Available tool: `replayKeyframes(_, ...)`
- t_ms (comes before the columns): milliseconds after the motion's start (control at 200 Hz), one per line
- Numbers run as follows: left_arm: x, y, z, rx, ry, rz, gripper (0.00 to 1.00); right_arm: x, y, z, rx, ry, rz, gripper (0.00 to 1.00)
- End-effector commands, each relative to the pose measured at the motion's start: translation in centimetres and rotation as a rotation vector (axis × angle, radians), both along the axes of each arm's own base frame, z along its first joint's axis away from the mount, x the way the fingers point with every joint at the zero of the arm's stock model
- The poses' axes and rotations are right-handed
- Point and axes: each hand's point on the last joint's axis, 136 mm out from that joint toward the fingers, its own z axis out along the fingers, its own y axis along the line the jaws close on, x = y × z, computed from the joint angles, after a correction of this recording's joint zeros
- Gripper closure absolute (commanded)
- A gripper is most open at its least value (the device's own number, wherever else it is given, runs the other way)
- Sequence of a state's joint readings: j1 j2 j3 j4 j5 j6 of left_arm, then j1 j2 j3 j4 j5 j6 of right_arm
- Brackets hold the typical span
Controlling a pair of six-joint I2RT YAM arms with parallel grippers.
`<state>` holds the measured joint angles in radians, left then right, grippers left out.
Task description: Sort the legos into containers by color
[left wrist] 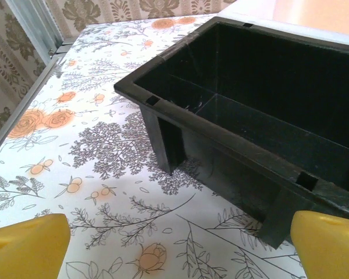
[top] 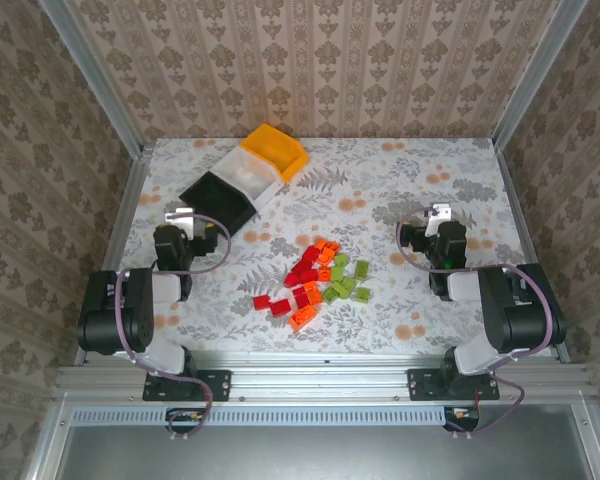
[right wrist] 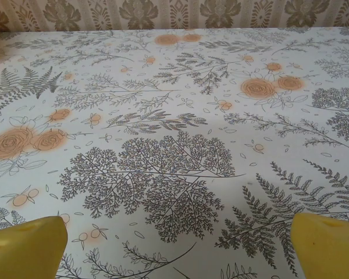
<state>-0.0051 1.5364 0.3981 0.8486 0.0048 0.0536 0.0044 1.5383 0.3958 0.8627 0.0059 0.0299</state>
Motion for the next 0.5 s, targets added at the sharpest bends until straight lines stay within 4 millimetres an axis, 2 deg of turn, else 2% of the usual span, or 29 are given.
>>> replayKeyframes(0, 0.25, -0.43, 0.34, 0.000, -0.009, -0.019, 0.00, 0.36, 0.20, 0.69, 0.002, -0.014, 0.018, 0.00)
replayKeyframes(495, 0.26, -0.54, 0.38, 0.006, -0.009, -0.017, 0.00, 0.36, 0.20, 0.57, 0.002, -0.011, 0.018, 0.00)
